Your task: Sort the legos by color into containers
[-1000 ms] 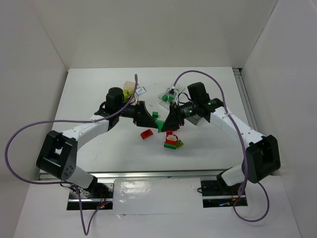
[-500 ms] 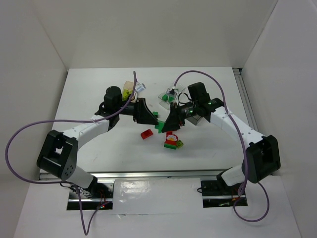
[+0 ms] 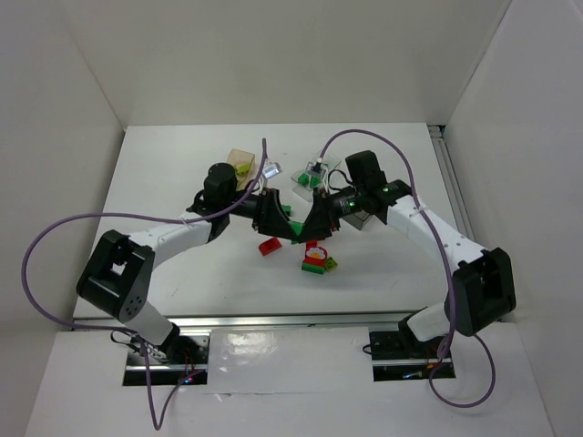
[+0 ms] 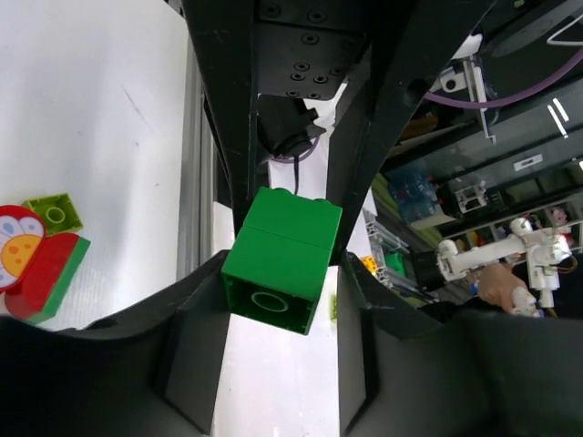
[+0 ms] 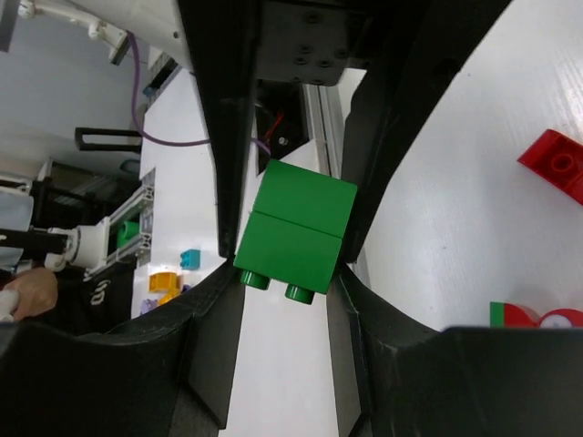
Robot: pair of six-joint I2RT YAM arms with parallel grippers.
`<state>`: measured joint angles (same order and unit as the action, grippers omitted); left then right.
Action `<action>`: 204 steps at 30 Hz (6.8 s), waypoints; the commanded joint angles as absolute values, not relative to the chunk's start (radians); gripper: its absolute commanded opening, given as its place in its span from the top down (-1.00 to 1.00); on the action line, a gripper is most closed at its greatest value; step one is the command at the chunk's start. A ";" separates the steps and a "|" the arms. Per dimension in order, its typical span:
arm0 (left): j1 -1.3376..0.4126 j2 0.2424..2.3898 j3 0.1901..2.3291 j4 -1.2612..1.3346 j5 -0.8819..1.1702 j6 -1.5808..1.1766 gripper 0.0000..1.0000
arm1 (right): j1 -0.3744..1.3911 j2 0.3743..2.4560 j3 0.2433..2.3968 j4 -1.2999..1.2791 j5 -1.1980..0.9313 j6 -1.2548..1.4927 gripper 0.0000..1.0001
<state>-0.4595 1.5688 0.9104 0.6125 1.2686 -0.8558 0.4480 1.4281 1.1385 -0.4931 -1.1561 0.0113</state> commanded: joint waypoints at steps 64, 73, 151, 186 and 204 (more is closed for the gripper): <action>-0.298 1.525 0.995 0.439 1.177 -0.772 1.00 | 0.400 1.428 1.138 -0.430 -1.048 0.081 0.51; -0.239 1.571 1.143 0.026 0.813 -0.663 1.00 | 0.358 1.569 1.287 -0.327 -0.375 0.359 0.51; -0.664 1.729 1.218 -0.495 -0.126 -0.370 -0.90 | 0.502 1.292 1.000 -0.413 0.259 0.494 -0.79; -0.752 2.011 1.804 -0.422 0.219 -0.498 1.00 | 0.357 0.974 1.022 -0.592 0.590 0.650 -0.79; -0.770 2.427 2.361 -0.396 0.218 -0.488 -0.81 | 0.348 0.861 1.031 -0.666 0.653 0.669 -0.79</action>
<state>-0.7677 2.4981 2.3547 -0.4255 0.1902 -0.5148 0.3542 0.8761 0.9909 -0.6357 0.6155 0.6476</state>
